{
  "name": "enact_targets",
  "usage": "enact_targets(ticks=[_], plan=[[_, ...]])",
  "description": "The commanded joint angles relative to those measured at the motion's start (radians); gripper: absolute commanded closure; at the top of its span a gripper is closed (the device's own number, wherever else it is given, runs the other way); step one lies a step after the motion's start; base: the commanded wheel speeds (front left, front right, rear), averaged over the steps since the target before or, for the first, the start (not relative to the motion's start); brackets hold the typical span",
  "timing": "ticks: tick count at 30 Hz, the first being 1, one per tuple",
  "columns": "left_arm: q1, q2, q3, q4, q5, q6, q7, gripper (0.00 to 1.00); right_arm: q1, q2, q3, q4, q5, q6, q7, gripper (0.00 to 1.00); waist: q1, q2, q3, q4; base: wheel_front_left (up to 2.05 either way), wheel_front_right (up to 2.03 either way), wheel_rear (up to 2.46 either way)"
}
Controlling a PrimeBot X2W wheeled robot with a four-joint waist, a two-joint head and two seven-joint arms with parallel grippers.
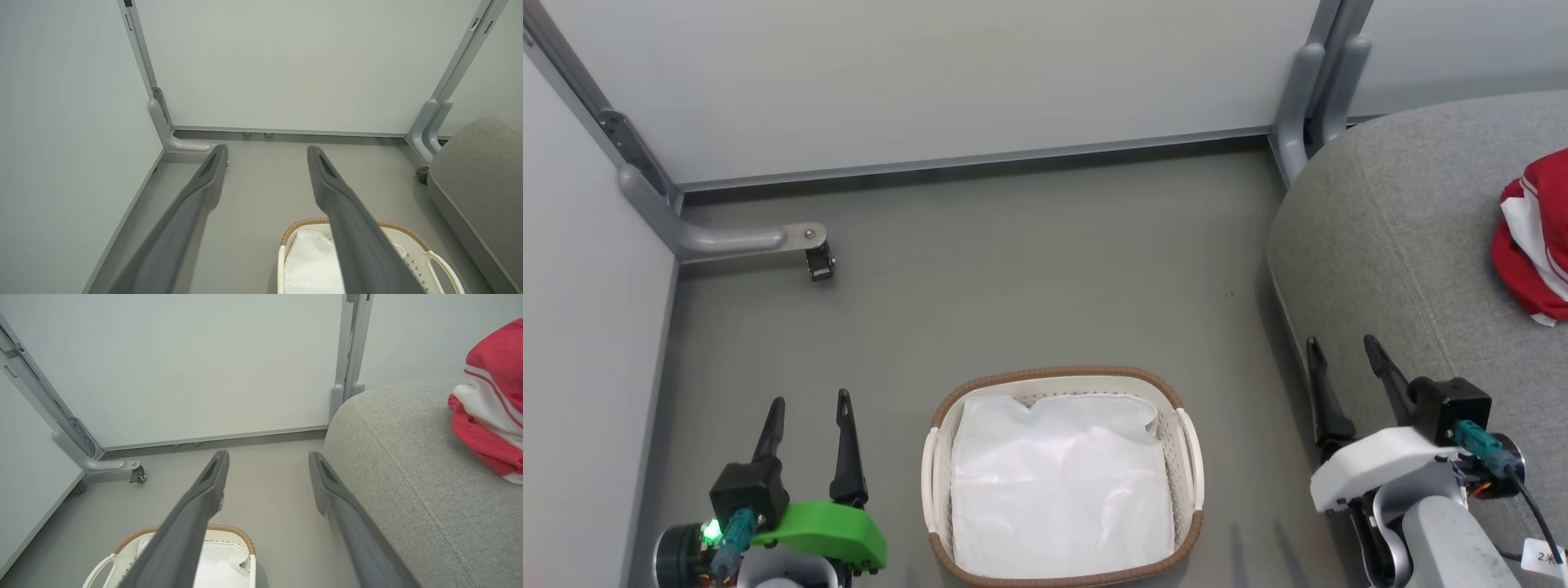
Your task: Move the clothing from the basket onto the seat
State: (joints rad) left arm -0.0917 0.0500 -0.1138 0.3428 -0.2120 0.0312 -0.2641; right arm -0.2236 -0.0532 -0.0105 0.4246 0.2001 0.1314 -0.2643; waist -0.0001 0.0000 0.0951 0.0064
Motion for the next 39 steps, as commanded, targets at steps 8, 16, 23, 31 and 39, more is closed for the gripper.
enact_targets(ticks=[8,16,23,31,39], plan=[[0.062,0.003,0.005,0.017,0.003,0.001,0.000,0.00,0.066,0.000,0.008,-0.016,0.010,-0.001,0.000,0.00,0.0001,0.0000,-0.044,-0.007,0.00,0.00,0.00],[0.079,0.003,-0.005,0.036,-0.036,-0.019,0.000,0.00,0.114,-0.001,0.034,-0.017,0.038,-0.001,0.000,0.00,0.0001,0.0000,-0.062,0.003,0.00,0.00,0.00],[0.060,-0.002,0.004,0.062,-0.094,-0.025,0.019,1.00,0.113,0.010,0.024,0.006,0.087,0.000,0.020,1.00,0.0001,0.0000,-0.063,0.003,0.00,0.00,0.00],[0.052,-0.002,0.027,0.042,-0.237,-0.040,0.058,1.00,0.115,0.009,0.011,-0.017,0.233,0.000,0.058,1.00,0.0001,0.0000,-0.065,0.002,0.00,0.00,0.00],[0.044,-0.001,0.049,0.023,-0.371,-0.054,0.093,1.00,0.116,0.008,0.000,-0.039,0.369,0.000,0.094,1.00,0.0001,0.0000,-0.066,0.002,0.00,0.00,0.00]])
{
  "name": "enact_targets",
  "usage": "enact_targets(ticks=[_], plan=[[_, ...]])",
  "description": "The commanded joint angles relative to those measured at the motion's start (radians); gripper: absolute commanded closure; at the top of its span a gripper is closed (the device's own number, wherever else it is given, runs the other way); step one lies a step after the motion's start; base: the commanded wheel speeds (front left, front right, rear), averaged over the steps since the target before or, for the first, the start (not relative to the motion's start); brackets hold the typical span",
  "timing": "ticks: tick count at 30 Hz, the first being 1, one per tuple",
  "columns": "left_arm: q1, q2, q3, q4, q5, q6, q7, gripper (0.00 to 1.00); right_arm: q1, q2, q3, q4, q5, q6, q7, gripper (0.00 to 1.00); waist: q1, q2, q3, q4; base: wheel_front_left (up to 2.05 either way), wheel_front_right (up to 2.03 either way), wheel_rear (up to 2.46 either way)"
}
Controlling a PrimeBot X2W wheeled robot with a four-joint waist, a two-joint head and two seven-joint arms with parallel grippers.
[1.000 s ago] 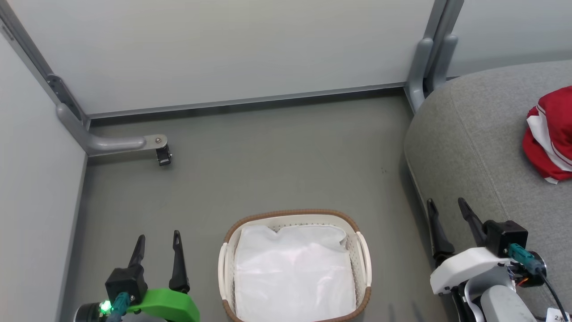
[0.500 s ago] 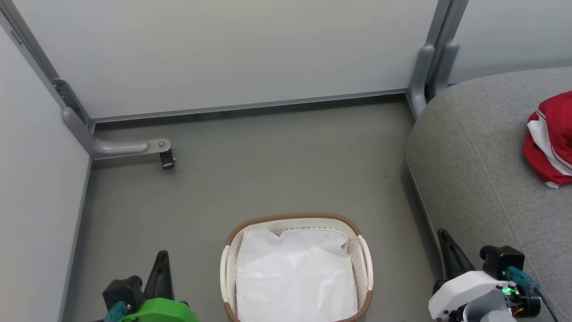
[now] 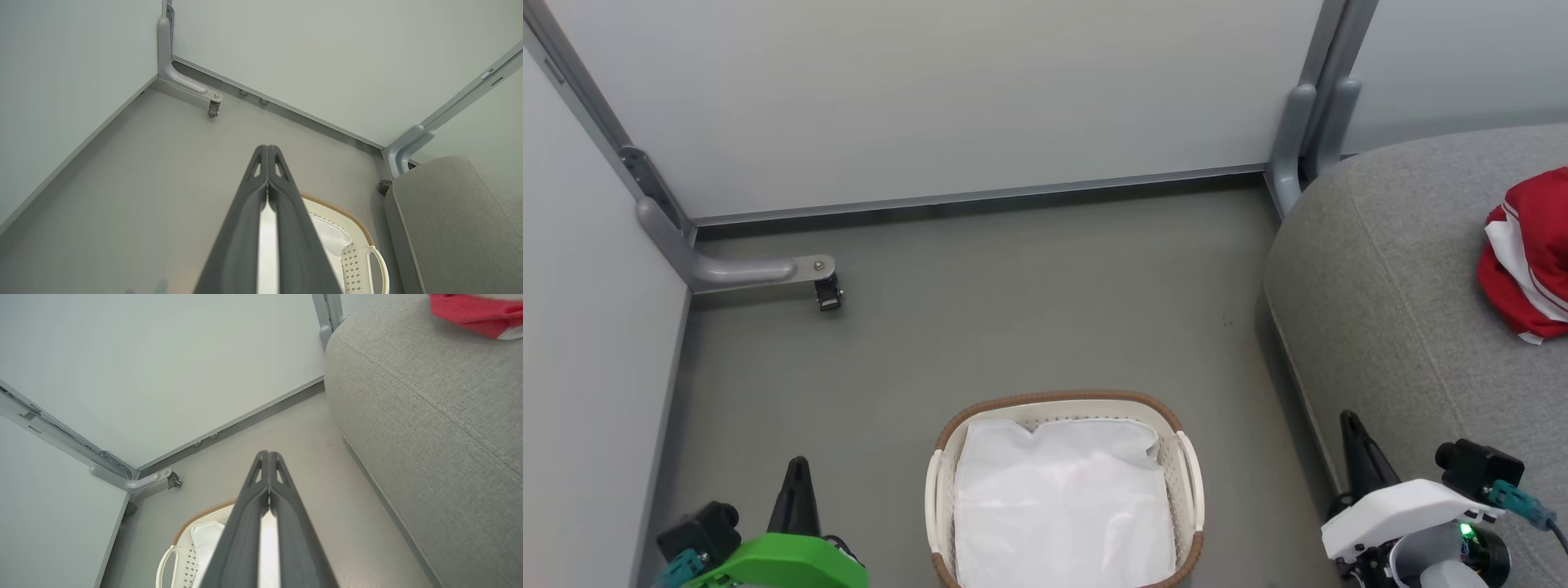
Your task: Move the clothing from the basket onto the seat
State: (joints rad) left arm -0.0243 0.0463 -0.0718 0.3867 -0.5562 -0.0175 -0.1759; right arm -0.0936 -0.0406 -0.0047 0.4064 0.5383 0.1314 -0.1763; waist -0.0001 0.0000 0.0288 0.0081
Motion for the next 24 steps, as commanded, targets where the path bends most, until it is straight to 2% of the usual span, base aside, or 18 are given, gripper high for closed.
enact_targets(ticks=[1,24], plan=[[-0.025,0.002,0.009,-0.022,-0.041,-0.007,0.009,1.00,-0.014,-0.005,-0.007,-0.023,0.045,0.000,0.009,1.00,0.0001,0.0000,0.000,0.000,0.00,0.00,0.00],[-0.047,0.003,0.065,-0.061,-0.355,-0.040,0.095,1.00,-0.016,-0.007,-0.039,-0.068,0.362,0.000,0.096,1.00,0.0001,0.0000,-0.006,-0.002,0.00,0.00,0.00]])
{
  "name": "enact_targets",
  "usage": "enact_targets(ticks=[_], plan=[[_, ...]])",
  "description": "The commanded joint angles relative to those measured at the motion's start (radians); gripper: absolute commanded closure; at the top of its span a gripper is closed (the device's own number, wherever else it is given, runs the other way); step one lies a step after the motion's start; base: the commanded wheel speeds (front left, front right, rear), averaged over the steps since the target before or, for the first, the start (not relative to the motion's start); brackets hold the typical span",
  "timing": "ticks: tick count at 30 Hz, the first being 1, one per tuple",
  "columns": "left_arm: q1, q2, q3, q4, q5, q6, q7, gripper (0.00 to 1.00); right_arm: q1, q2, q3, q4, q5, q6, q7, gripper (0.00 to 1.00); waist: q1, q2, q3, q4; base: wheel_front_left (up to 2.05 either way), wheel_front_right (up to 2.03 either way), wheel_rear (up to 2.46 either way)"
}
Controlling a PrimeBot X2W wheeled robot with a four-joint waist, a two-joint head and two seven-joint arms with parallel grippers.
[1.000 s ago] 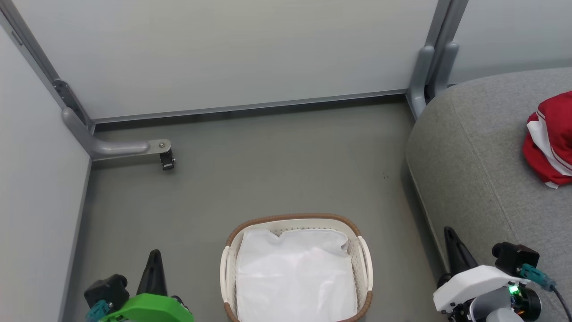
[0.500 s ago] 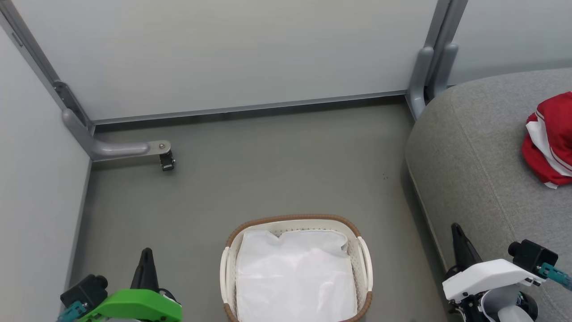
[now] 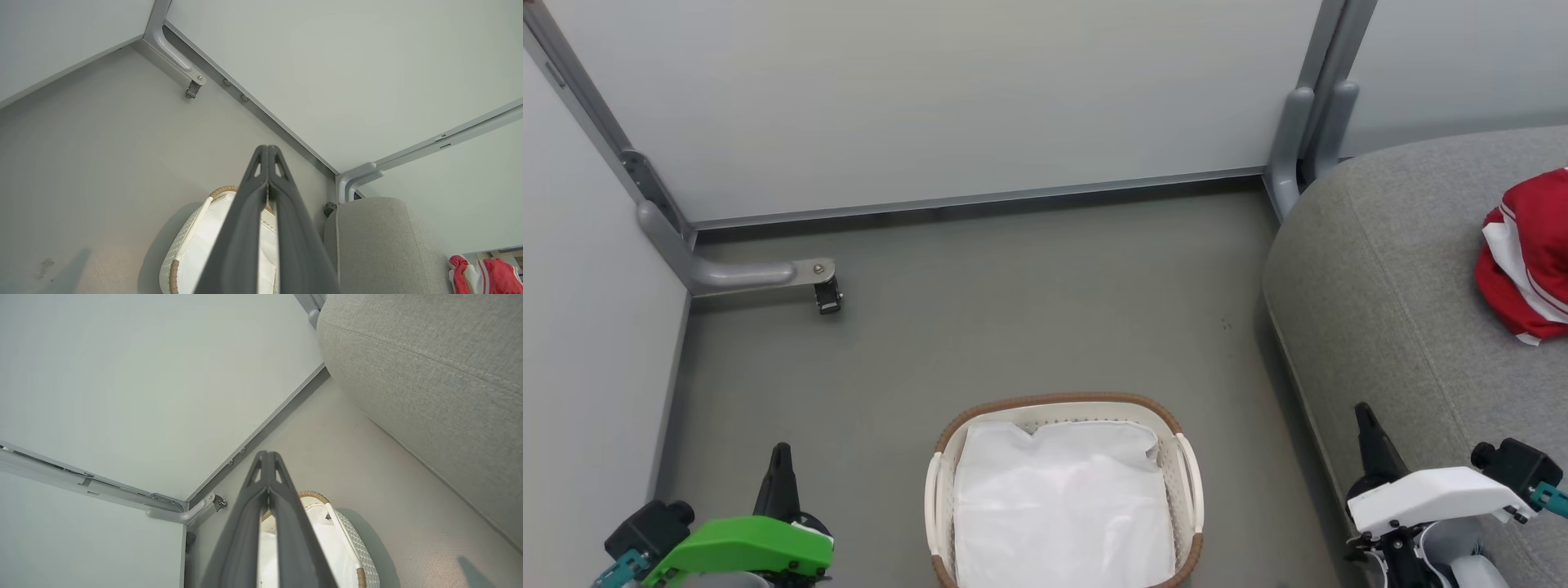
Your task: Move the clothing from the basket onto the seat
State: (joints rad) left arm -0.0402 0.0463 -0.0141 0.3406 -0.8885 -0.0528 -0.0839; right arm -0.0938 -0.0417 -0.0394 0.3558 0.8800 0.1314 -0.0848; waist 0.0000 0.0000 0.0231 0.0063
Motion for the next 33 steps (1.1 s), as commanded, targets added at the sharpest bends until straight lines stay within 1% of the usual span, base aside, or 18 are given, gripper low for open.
enact_targets(ticks=[1,17,33], plan=[[-0.032,0.003,0.009,-0.016,-0.035,-0.007,0.007,1.00,-0.016,-0.006,-0.006,-0.019,0.034,0.000,0.008,1.00,0.0000,0.0000,0.000,0.000,0.00,0.00,0.00],[-0.044,0.004,0.040,-0.038,-0.211,-0.026,0.056,1.00,-0.018,-0.007,-0.024,-0.044,0.212,-0.001,0.058,1.00,0.0000,0.0000,-0.004,-0.001,0.00,0.00,0.00],[-0.053,0.005,0.068,-0.056,-0.362,-0.042,0.099,1.00,-0.019,-0.008,-0.039,-0.065,0.365,-0.001,0.100,1.00,0.0000,0.0000,-0.008,-0.002,0.00,0.00,0.00]])
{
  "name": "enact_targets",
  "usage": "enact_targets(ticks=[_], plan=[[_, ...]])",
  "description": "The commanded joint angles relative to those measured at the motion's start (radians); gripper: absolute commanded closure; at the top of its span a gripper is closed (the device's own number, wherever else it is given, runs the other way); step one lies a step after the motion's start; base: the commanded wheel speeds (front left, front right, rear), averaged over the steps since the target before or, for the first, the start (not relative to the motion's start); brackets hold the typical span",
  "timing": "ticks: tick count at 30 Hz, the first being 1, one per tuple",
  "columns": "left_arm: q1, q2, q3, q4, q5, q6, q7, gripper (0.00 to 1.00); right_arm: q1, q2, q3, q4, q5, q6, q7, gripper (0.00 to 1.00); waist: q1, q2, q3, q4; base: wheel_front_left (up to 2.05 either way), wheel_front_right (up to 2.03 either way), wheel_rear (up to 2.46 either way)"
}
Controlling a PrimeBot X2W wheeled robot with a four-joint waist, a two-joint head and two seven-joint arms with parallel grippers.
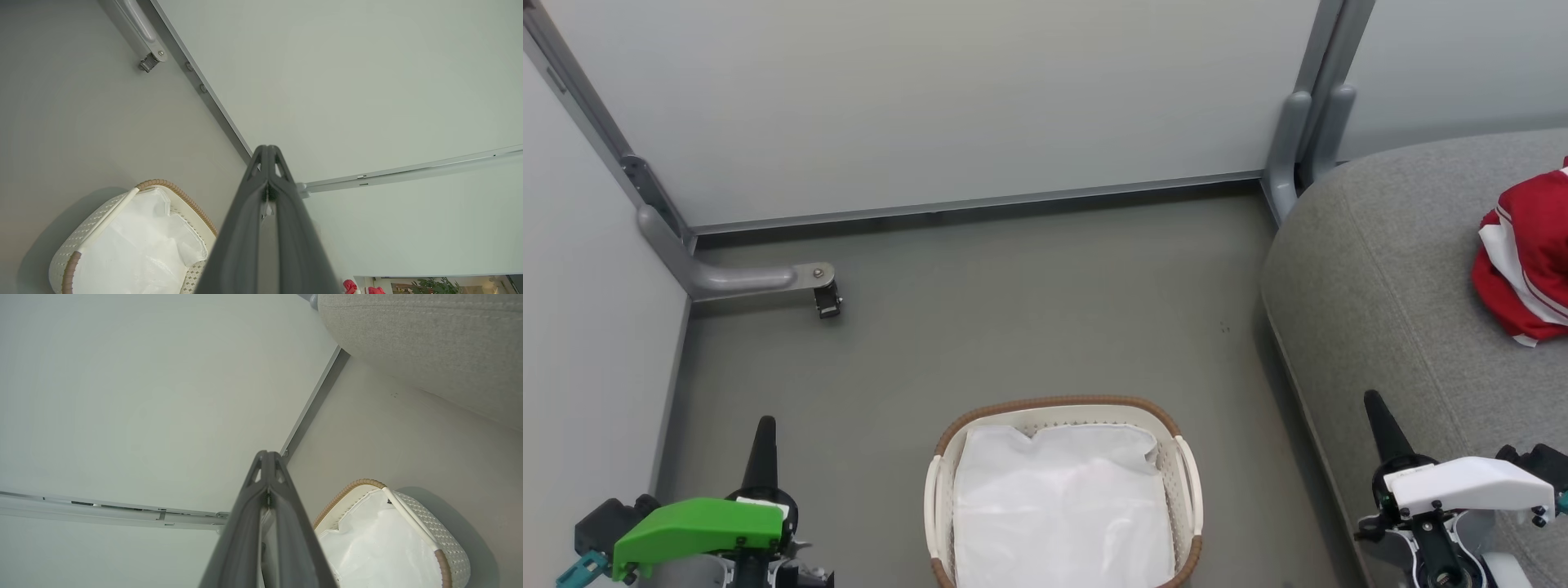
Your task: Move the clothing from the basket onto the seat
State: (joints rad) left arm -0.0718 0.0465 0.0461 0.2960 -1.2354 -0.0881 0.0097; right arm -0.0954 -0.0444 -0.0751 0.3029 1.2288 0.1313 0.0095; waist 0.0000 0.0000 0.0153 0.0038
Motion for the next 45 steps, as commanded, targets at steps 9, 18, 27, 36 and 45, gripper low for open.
enact_targets(ticks=[9,18,27,36,45], plan=[[-0.028,0.005,0.020,-0.021,-0.093,-0.015,0.027,1.00,-0.017,-0.006,-0.012,-0.023,0.095,-0.001,0.027,1.00,0.0000,0.0000,-0.002,-0.001,0.00,0.00,0.00],[-0.032,0.005,0.034,-0.028,-0.163,-0.022,0.046,1.00,-0.018,-0.007,-0.019,-0.032,0.167,-0.001,0.046,1.00,0.0000,0.0000,-0.004,-0.001,0.00,0.00,0.00],[-0.036,0.005,0.044,-0.036,-0.230,-0.029,0.065,1.00,-0.018,-0.008,-0.026,-0.041,0.234,-0.001,0.066,1.00,0.0000,0.0000,-0.007,-0.002,0.00,0.00,0.00],[-0.039,0.006,0.056,-0.044,-0.291,-0.036,0.083,1.00,-0.016,-0.008,-0.032,-0.050,0.296,-0.001,0.082,1.00,0.0000,0.0000,-0.009,-0.003,0.00,0.00,0.00],[-0.043,0.006,0.067,-0.051,-0.349,-0.043,0.098,1.00,-0.016,-0.008,-0.038,-0.058,0.355,-0.001,0.098,1.00,0.0000,0.0000,-0.011,-0.003,0.00,0.00,0.00]])
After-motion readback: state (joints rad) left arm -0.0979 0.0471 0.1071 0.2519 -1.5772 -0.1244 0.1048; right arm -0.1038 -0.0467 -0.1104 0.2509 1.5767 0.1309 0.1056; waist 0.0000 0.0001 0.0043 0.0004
